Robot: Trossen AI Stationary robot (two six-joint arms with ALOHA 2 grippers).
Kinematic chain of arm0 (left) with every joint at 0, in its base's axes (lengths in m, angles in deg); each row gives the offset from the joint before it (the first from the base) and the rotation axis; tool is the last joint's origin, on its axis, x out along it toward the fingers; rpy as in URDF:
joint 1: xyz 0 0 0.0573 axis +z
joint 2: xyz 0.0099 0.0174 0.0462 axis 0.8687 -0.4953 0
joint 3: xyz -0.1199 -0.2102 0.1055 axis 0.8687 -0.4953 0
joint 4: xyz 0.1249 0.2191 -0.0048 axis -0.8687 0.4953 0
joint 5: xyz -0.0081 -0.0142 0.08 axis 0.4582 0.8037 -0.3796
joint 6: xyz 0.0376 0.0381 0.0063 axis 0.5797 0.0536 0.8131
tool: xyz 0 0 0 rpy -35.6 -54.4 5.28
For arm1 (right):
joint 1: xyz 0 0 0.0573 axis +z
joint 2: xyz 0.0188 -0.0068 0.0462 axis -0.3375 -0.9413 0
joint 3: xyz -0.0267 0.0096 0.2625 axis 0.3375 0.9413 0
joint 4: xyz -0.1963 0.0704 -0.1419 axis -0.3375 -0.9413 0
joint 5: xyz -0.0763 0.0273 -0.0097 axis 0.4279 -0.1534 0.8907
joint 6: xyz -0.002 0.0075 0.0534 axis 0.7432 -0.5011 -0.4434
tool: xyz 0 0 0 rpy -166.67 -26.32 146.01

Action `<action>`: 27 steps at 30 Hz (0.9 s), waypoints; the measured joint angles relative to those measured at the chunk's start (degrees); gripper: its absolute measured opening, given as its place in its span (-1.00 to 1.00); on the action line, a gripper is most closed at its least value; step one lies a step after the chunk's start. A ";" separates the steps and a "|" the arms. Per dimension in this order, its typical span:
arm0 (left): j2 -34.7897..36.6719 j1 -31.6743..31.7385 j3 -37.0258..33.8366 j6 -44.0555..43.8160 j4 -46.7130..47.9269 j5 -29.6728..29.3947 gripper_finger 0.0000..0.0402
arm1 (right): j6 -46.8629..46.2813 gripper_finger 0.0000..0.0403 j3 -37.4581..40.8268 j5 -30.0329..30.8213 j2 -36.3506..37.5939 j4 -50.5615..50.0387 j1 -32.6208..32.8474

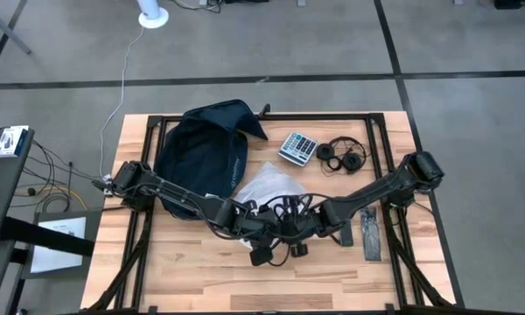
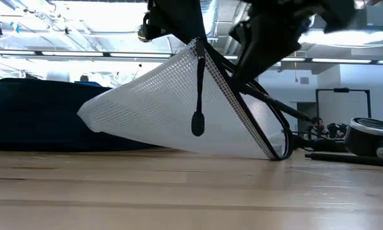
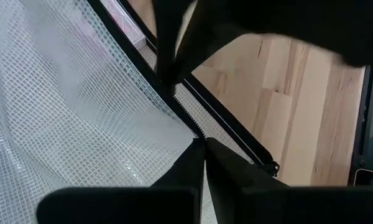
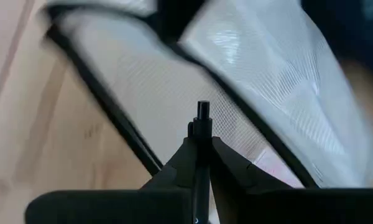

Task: Unpack backpack
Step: Put the left black pen into the white zip bag, then put the black pen into the white zip bag

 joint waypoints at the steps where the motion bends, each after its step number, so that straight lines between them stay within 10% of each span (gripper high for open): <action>1: 0.00 -0.04 0.00 -0.06 -0.02 0.05 -1.00 | 3.57 -0.91 0.07 0.38 0.00 0.29 0.39; 11: 0.00 -0.17 0.00 -1.38 0.03 0.19 -1.00 | 35.59 -0.88 6.83 6.05 0.07 17.33 1.27; 27: -0.02 -0.15 -0.02 -2.44 0.01 0.12 -1.00 | 15.11 0.00 6.84 8.58 1.13 13.78 -0.75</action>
